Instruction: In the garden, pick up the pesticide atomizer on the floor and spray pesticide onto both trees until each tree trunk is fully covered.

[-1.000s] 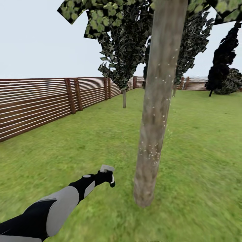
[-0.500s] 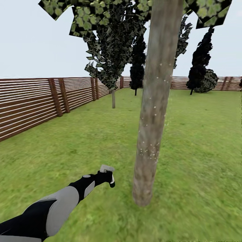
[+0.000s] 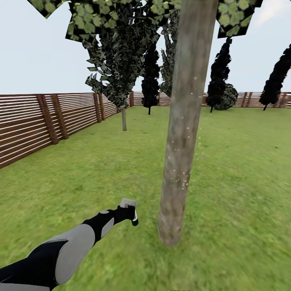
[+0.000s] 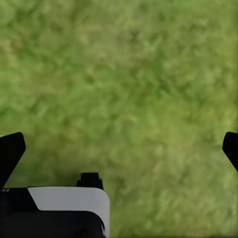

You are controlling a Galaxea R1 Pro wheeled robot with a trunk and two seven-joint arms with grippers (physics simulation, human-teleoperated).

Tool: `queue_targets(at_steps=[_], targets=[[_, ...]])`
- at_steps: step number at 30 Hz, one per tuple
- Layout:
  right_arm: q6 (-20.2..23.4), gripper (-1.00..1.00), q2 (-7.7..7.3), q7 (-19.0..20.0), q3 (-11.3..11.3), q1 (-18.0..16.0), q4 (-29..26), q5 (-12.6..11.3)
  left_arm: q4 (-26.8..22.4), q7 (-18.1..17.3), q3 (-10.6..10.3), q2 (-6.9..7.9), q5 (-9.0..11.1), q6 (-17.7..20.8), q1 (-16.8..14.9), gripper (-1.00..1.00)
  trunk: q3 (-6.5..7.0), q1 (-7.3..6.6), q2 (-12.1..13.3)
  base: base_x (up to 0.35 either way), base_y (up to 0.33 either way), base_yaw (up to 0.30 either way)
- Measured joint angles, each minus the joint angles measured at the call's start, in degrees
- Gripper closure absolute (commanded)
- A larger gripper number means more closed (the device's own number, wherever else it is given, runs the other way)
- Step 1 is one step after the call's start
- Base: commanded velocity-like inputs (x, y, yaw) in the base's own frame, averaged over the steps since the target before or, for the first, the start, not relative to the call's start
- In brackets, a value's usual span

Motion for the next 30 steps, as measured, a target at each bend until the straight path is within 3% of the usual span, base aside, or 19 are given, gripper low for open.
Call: queue_targets(at_steps=[11, 19, 21, 23, 25, 26, 28, 30], targets=[[0.00, -1.00, 0.00, 0.00, 0.00, 0.00, 0.00, 0.02, 0.00, -0.06, 0.00, -0.04, 0.00, -0.03, 0.00, 1.00, 0.00, 0.00, 0.00, 0.001, 0.332, -0.211], [-0.02, -1.00, 0.01, -0.03, 0.00, -0.02, 0.03, 0.01, -0.23, 0.03, 0.02, -0.17, 0.11, 0.00, 0.02, 1.00, 0.00, 0.00, 0.00, 0.000, 0.032, -0.150], [-0.02, -1.00, 0.01, -0.03, 0.00, -0.02, 0.03, 0.01, -1.50, 0.69, -0.22, -1.26, 0.34, 0.70, 0.01, 1.00, 0.01, 0.00, 0.00, 0.000, 0.001, -0.007], [-0.02, -1.00, 0.01, -0.03, 0.00, -0.02, 0.03, 0.00, -10.43, 4.79, -0.35, -2.72, 1.24, 12.29, -0.05, 1.00, 0.02, 0.00, 0.00, 0.000, 0.000, -0.003], [-0.10, -1.00, -0.01, -0.05, 0.00, -0.02, 0.02, 0.00, -25.04, 8.05, -0.61, -2.69, 2.52, 26.94, -0.06, 1.00, 0.02, 0.01, 0.02, 0.000, 0.000, -0.001], [-0.14, -1.00, -0.03, -0.08, -0.02, -0.02, 0.01, 0.00, -31.13, 8.64, -0.66, -2.69, 3.46, 30.47, -0.08, 1.00, 0.02, -0.01, -0.02, 0.000, 0.000, 0.000], [-0.17, -1.00, -0.12, -0.11, -0.06, -0.02, -0.03, 0.00, -36.74, 9.35, -0.70, -2.68, 4.21, 40.20, -1.04, 1.00, 0.02, 0.00, 0.00, 0.000, 0.000, 0.000], [-0.18, -1.00, -0.13, -0.12, -0.07, -0.02, -0.03, 0.00, -38.56, 9.55, -0.70, -2.69, 5.11, 45.22, -4.30, 1.00, 0.02, 0.00, 0.00, 0.000, 0.000, 0.000]])
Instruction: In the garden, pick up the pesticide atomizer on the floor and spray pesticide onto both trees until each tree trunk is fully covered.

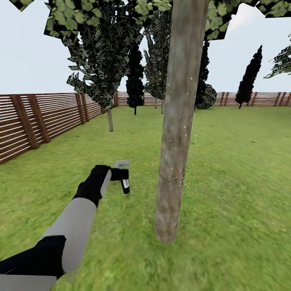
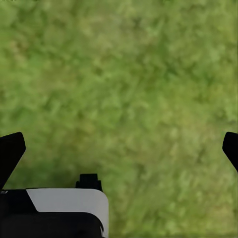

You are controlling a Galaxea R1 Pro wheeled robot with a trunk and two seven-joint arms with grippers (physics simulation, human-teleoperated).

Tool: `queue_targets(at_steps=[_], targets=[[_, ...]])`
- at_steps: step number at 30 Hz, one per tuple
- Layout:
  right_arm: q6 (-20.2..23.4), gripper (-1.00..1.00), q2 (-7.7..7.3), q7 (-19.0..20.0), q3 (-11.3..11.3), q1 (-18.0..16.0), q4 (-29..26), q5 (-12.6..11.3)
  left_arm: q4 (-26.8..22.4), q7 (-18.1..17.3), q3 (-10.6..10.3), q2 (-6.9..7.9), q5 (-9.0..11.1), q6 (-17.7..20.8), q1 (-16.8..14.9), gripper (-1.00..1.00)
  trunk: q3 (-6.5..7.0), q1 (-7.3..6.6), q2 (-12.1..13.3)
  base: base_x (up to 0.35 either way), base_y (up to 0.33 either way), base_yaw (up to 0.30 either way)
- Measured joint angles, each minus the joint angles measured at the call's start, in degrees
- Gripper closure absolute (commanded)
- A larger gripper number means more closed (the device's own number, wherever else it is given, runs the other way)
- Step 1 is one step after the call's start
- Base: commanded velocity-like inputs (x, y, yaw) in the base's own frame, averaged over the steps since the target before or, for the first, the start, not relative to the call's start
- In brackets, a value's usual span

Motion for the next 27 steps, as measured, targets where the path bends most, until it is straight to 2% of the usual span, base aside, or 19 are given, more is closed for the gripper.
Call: queue_targets(at_steps=[2, 3, 4, 7, 9, 12, 17, 23, 27], targets=[[-0.01, -1.00, -0.02, 0.00, 0.00, 0.00, -0.01, 0.03, -0.63, 0.10, 0.00, 0.00, 0.72, 3.37, -4.83, 1.00, -0.01, 0.00, 0.01, 0.000, 0.000, 0.000], [-0.01, -1.00, -0.03, 0.00, 0.00, 0.00, 0.01, 0.04, -0.82, 0.12, 0.00, 0.00, 1.33, 6.86, -8.33, 1.00, 0.00, 0.00, -0.01, 0.000, 0.000, 0.000], [0.02, -1.00, -0.03, -0.01, 0.03, 0.00, -0.01, 0.06, -0.89, 0.12, 0.01, 0.00, 2.27, 8.46, -10.76, 1.00, 0.00, -0.01, -0.02, 0.000, 0.000, 0.000], [0.06, -1.00, -0.04, 0.00, 0.06, 0.00, -0.01, 0.07, -1.26, -0.30, 0.02, -0.01, 5.39, 9.64, -13.46, 1.00, -0.01, 0.00, -0.01, 0.000, 0.000, 0.000], [0.07, -1.00, -0.03, 0.00, 0.07, 0.00, 0.01, 0.08, -1.41, -0.63, 0.18, -0.01, 7.51, 9.75, -14.15, 1.00, -0.02, 0.00, 0.00, 0.000, 0.000, 0.000], [0.07, -1.00, -0.04, -0.01, 0.07, 0.00, 0.01, 0.08, -1.45, -1.29, 0.20, -0.01, 8.26, 9.67, -14.41, 1.00, -0.02, -0.02, -0.01, 0.159, -0.040, 0.000], [0.08, -1.00, 0.00, -0.01, 0.07, 0.00, -0.01, 0.08, -1.39, -1.64, -4.22, -0.02, 8.59, 9.72, -14.48, 1.00, -0.02, -0.02, -0.02, 0.171, -0.038, 0.000], [0.08, -1.00, 0.04, 0.06, 0.08, 0.01, 0.03, 0.08, -1.29, -1.73, -4.54, -0.02, 8.46, 9.69, -14.49, 1.00, -0.01, 0.00, 0.00, 0.040, -0.011, -0.055], [0.08, -1.00, 0.04, 0.08, 0.08, 0.01, 0.02, 0.08, -1.22, -4.20, -4.59, -0.03, 8.54, 9.60, -14.49, 1.00, 0.10, 0.00, 0.00, 0.002, -0.001, -0.199]])
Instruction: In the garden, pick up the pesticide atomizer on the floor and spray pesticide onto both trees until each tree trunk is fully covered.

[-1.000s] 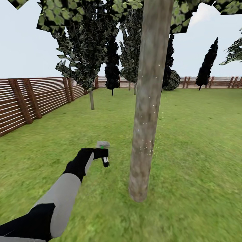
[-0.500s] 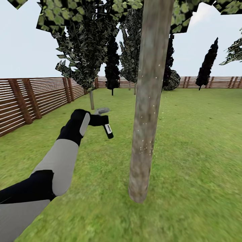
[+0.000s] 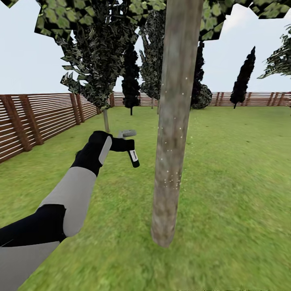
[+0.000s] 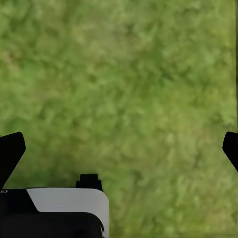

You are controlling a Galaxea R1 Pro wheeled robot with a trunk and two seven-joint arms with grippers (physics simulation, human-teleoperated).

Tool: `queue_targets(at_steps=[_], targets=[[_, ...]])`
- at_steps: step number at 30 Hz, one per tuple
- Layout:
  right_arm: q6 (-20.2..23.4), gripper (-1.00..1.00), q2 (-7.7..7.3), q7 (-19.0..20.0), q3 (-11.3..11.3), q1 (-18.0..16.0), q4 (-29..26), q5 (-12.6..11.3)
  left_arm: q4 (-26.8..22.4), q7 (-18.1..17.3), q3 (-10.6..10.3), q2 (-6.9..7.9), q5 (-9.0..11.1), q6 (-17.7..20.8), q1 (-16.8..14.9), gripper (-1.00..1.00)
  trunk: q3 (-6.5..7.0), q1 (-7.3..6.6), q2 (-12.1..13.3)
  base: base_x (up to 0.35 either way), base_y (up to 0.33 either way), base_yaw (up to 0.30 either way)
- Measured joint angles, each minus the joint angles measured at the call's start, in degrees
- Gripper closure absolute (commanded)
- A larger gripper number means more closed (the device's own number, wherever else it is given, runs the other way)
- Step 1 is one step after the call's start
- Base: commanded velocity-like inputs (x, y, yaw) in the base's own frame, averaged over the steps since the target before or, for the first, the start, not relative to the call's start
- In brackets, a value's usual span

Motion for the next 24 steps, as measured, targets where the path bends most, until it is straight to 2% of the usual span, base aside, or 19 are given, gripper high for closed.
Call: queue_targets(at_steps=[9, 11, 13, 16, 18, 20, 24], targets=[[0.01, -1.00, 0.01, 0.01, 0.00, -0.01, 0.01, 0.00, -0.45, -0.42, -1.07, 0.00, 0.19, 0.86, -0.57, 1.00, 0.04, 0.00, -0.01, 0.000, 0.000, -0.018], [0.04, -1.00, 0.01, 0.01, 0.00, -0.01, 0.00, 0.00, -0.62, -0.45, -1.17, 0.00, 0.64, 3.67, -5.25, 1.00, 0.05, 0.00, -0.02, 0.000, 0.000, 0.000], [0.06, -1.00, 0.01, 0.00, 0.00, -0.01, 0.00, 0.00, -0.38, -0.43, -1.18, 0.00, 0.46, 4.26, -8.53, 1.00, 0.05, 0.00, -0.01, 0.000, 0.000, 0.000], [0.06, -1.00, 0.01, 0.01, 0.00, -0.01, 0.00, 0.00, 1.58, -0.45, -1.12, 0.00, 0.65, 4.66, -15.65, 1.00, 0.05, 0.00, -0.02, 0.000, 0.000, 0.000], [0.08, -1.00, 0.01, 0.00, 0.00, -0.01, 0.01, 0.00, 2.49, -0.50, -1.12, 0.00, 1.20, 4.73, -18.24, 1.00, 0.05, 0.00, -0.01, 0.000, 0.000, 0.000], [0.06, -1.00, 0.00, 0.01, 0.00, -0.01, 0.00, 0.00, 3.05, -0.52, -1.11, -0.01, 4.61, 4.79, -21.19, 1.00, 0.05, 0.00, -0.02, 0.000, 0.000, 0.000], [0.07, -1.00, 0.01, 0.00, 0.00, -0.01, -0.02, 0.00, 3.27, -0.34, -1.07, -0.01, 7.57, 4.82, -23.47, 1.00, 0.04, 0.00, -0.01, 0.000, 0.000, 0.000]])
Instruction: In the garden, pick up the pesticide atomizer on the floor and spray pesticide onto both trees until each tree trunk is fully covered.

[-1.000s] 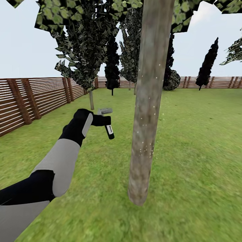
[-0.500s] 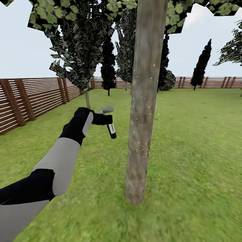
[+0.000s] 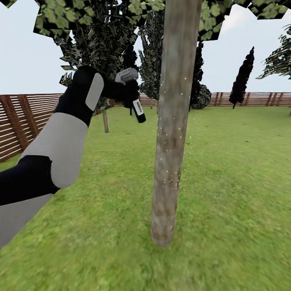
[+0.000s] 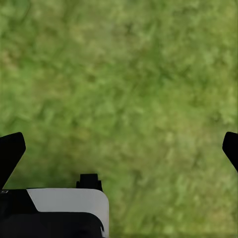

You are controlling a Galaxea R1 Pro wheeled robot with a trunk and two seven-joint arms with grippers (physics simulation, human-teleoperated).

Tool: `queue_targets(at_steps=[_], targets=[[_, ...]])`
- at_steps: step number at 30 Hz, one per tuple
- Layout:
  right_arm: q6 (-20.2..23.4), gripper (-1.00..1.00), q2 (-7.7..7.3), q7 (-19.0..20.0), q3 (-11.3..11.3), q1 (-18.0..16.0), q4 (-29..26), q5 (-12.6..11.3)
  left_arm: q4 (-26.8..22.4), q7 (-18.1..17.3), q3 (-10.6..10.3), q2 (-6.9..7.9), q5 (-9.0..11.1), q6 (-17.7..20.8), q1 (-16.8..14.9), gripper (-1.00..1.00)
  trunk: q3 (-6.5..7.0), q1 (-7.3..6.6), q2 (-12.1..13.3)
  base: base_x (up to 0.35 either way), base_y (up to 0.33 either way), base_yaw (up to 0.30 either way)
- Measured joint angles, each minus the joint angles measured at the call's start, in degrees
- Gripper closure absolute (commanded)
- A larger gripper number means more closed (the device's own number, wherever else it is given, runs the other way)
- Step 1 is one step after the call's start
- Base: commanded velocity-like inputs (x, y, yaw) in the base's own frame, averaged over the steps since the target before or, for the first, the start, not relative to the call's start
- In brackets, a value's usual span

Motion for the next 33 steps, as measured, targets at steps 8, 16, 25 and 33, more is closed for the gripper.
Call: queue_targets(at_steps=[8, 16, 25, 33], targets=[[0.00, -1.00, 0.00, 0.00, 0.00, 0.00, 0.04, 0.00, 3.16, 0.27, 0.08, 0.00, 8.43, 0.04, -0.42, 1.00, 0.00, 0.00, 0.01, 0.000, 0.000, 0.000], [0.02, -1.00, 0.00, 0.00, 0.00, 0.00, 0.03, 0.00, 14.74, -0.10, 0.18, -0.02, 8.42, -1.37, -0.42, 1.00, -0.01, 0.00, 0.01, 0.000, 0.000, 0.000], [0.02, -1.00, 0.00, 0.00, 0.00, 0.00, 0.02, 0.00, 20.11, -8.97, -1.22, -0.04, 8.14, -3.93, -0.44, 1.00, -0.01, 0.00, 0.01, 0.000, 0.000, 0.000], [0.02, -1.00, 0.00, 0.00, 0.00, 0.00, 0.05, 0.00, 25.97, -10.53, -5.63, -0.05, 7.36, -7.06, -0.35, 1.00, -0.01, 0.00, 0.01, 0.000, 0.000, 0.000]])
